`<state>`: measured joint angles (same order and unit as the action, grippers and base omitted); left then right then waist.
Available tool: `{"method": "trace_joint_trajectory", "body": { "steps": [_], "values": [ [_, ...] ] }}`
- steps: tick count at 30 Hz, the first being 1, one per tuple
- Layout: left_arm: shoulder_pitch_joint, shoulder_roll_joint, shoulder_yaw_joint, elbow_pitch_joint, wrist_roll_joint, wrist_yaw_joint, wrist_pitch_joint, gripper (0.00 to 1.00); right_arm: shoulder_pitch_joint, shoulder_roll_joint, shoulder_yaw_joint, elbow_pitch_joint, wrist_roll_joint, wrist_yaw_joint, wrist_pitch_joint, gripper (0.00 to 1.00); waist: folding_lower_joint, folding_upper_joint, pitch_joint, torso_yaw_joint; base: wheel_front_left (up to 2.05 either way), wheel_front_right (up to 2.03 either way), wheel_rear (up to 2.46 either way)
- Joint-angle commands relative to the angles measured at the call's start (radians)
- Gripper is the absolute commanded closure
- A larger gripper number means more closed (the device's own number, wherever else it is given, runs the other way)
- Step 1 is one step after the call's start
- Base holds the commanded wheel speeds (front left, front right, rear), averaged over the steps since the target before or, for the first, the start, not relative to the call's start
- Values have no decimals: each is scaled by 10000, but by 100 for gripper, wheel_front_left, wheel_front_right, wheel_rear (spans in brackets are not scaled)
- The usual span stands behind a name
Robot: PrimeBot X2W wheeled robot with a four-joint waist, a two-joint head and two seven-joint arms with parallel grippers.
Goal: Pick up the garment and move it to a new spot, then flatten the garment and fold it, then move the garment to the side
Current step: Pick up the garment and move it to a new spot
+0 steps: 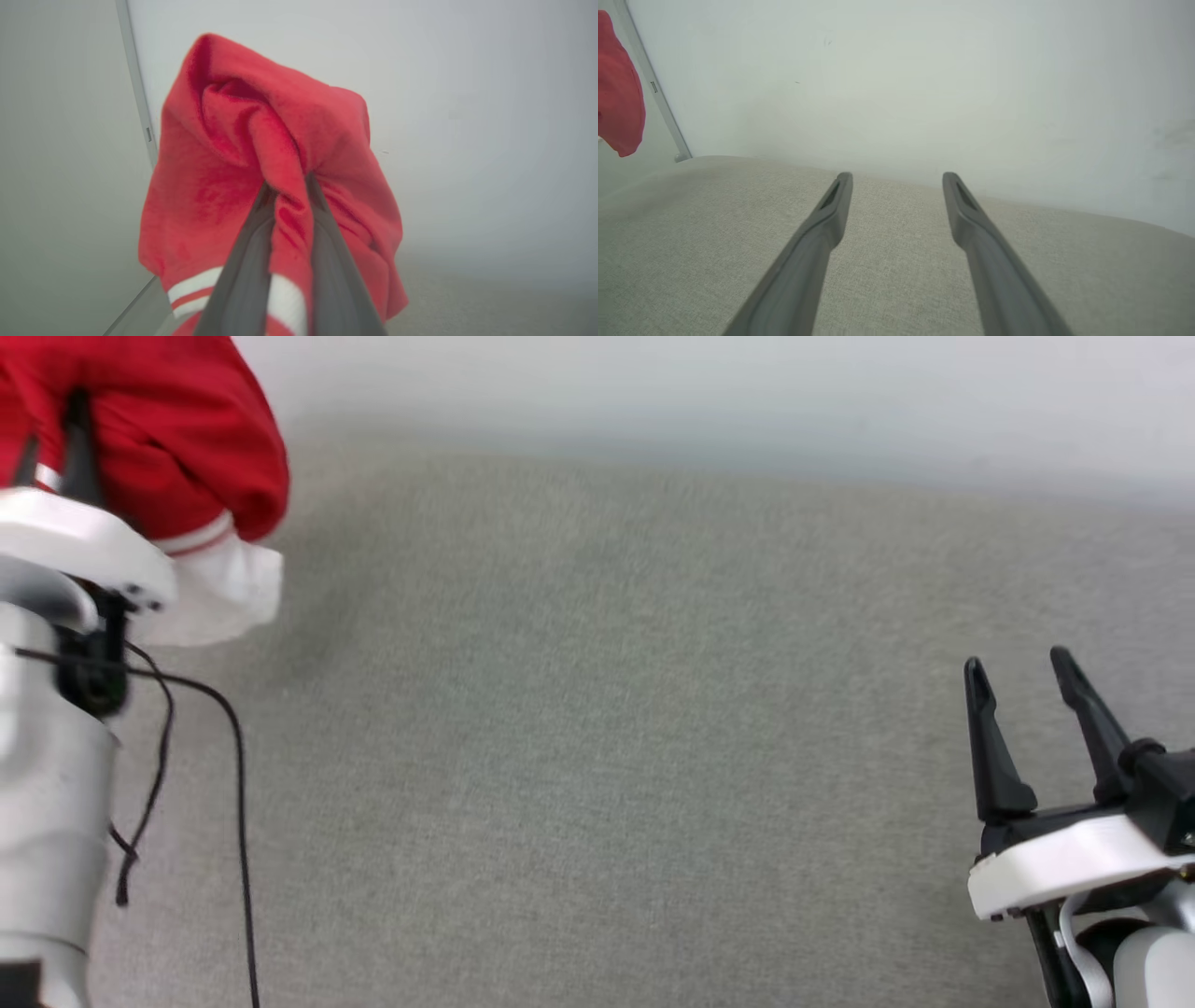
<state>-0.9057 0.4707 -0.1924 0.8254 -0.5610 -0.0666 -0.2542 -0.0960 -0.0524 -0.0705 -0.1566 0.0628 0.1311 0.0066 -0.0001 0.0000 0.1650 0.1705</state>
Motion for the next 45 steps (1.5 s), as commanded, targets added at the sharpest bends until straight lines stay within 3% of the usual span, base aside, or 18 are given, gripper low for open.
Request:
{"method": "trace_joint_trajectory", "body": {
  "steps": [1, 8, 17, 28, 39, 40, 42, 43, 45],
  "values": [
    [317, -93, -33, -327, 118, 113, -73, 100, 143, 33, -8, 12, 87, -7, -22, 0, 1, 0, -496, -326, 0, 0, 0],
    [2589, -888, -187, -3036, 534, 754, -128, 100, 767, 29, -206, -65, 214, -5, 111, 0, 1, 0, -1224, -1094, 0, 0, 0],
    [4659, -2013, -1369, -5366, 567, 856, 344, 100, 1165, 28, -451, -485, 264, -7, 486, 0, 1, 0, -1239, -1962, 0, 0, 0],
    [5039, -3331, -3826, -5102, 1128, -6, 1055, 100, 829, 29, -405, -815, 393, -5, 569, 0, 1, 0, -322, -2288, 0, 0, 0],
    [5185, -3700, -6311, -4111, 1475, -594, 1326, 100, 519, 28, -357, -563, 499, -5, 318, 0, 1, 0, 372, -2104, 0, 0, 0],
    [5202, -3721, -6437, -4029, 1431, -612, 1288, 89, 501, 28, -334, -516, 515, -7, 291, 0, 1, 0, 348, -2093, 0, 0, 0],
    [5191, -3756, -6695, -3882, 1364, -619, 1181, 17, 500, 28, -295, -405, 593, -7, 254, 0, 1, 0, 222, -2060, 0, 0, 0],
    [5148, -3782, -6778, -3885, 1372, -619, 1058, 0, 523, 26, -300, -346, 584, -7, 223, 0, 1, 0, 143, -2038, 0, 0, 0],
    [5153, -3841, -6849, -3951, 1272, -627, 698, 0, 582, 28, -223, -219, 603, -5, 194, 0, 1, 0, -43, -2013, 0, 0, 0]
  ]
}}
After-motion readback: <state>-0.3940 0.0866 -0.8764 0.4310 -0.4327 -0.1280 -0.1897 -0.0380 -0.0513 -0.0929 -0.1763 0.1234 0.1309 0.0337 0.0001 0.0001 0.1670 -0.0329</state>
